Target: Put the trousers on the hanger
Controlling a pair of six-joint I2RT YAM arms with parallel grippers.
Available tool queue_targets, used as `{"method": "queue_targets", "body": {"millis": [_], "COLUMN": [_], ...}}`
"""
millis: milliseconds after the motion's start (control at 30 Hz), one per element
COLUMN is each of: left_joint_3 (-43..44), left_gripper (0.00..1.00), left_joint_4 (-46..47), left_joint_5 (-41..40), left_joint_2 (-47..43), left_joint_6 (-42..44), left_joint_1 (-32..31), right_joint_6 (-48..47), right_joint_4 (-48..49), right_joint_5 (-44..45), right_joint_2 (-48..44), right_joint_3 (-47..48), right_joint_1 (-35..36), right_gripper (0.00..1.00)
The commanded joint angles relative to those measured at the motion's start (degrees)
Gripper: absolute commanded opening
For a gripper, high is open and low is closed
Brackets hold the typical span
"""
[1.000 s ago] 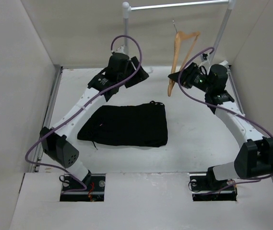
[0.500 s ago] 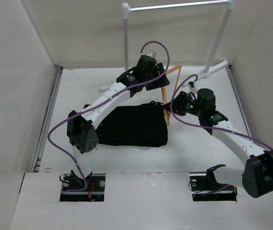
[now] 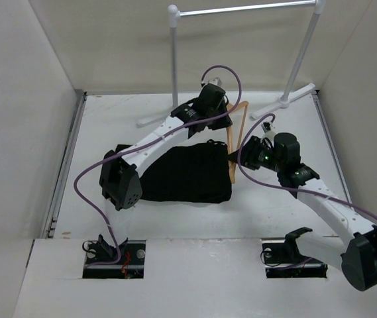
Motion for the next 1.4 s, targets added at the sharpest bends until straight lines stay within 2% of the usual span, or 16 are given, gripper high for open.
{"method": "queue_targets", "body": {"millis": [0,133,333,400,467,533,567,633,733,867,900,1067,1367], "left_joint_3": [0.2,-8.2,-23.1,-26.0,-28.5,-30.9,-32.2,-34.3,-36.7,-38.9,-39.2,-40.6,-43.2], "left_gripper": [0.05,0.0,0.0,0.0,0.0,0.0,0.0,0.0,0.0,0.0,0.0,0.0,0.0], "left_joint_4": [0.7,3.9,15.2,16.9,19.0,20.8,21.8,23.3,24.2,24.6,24.6,24.6,24.2], "left_joint_5": [-3.1,-5.9,-9.1,-12.0,-14.1,-15.1,-15.3,-16.1,-17.8,-18.0,-17.9,-15.2,-11.5], "left_joint_2": [-1.5,-5.4,-11.2,-12.0,-12.5,-12.8,-12.8,-12.2,-11.6,-11.3,-11.3,-11.3,-12.8], "left_joint_6": [1.6,-2.1,-11.6,-13.3,-14.0,-15.1,-15.6,-16.4,-17.4,-17.5,-17.5,-17.5,-17.3], "left_joint_1": [-0.5,-1.3,-4.5,-6.2,-7.3,-7.8,-8.0,-8.5,-9.2,-9.6,-9.6,-9.2,-8.9], "right_joint_6": [-3.1,-3.1,-2.6,-1.8,0.0,0.1,-0.3,-0.9,-2.0,-3.8,-4.1,-5.5,-5.0], "right_joint_4": [-0.4,-5.1,-11.8,-12.6,-11.6,-9.8,-8.6,-6.8,-5.1,-2.5,-2.1,-0.5,0.4], "right_joint_5": [3.2,3.9,5.5,7.4,9.1,10.0,10.3,11.0,11.3,11.9,11.9,11.9,11.1], "right_joint_2": [-3.2,-5.9,-12.1,-11.5,-8.6,-4.9,-2.8,1.1,6.5,13.0,14.7,21.2,27.7], "right_joint_3": [-0.8,-2.4,-2.8,-2.8,-3.3,-3.1,-2.7,-2.2,-1.2,0.7,1.2,3.2,4.9], "right_joint_1": [0.5,0.0,-2.1,-4.4,-6.0,-6.0,-5.5,-4.1,-3.0,-1.1,-1.0,0.7,2.3], "right_gripper": [0.17,0.23,0.52,0.51,0.32,0.21,0.17,0.16,0.21,0.44,0.47,0.48,0.53]}}
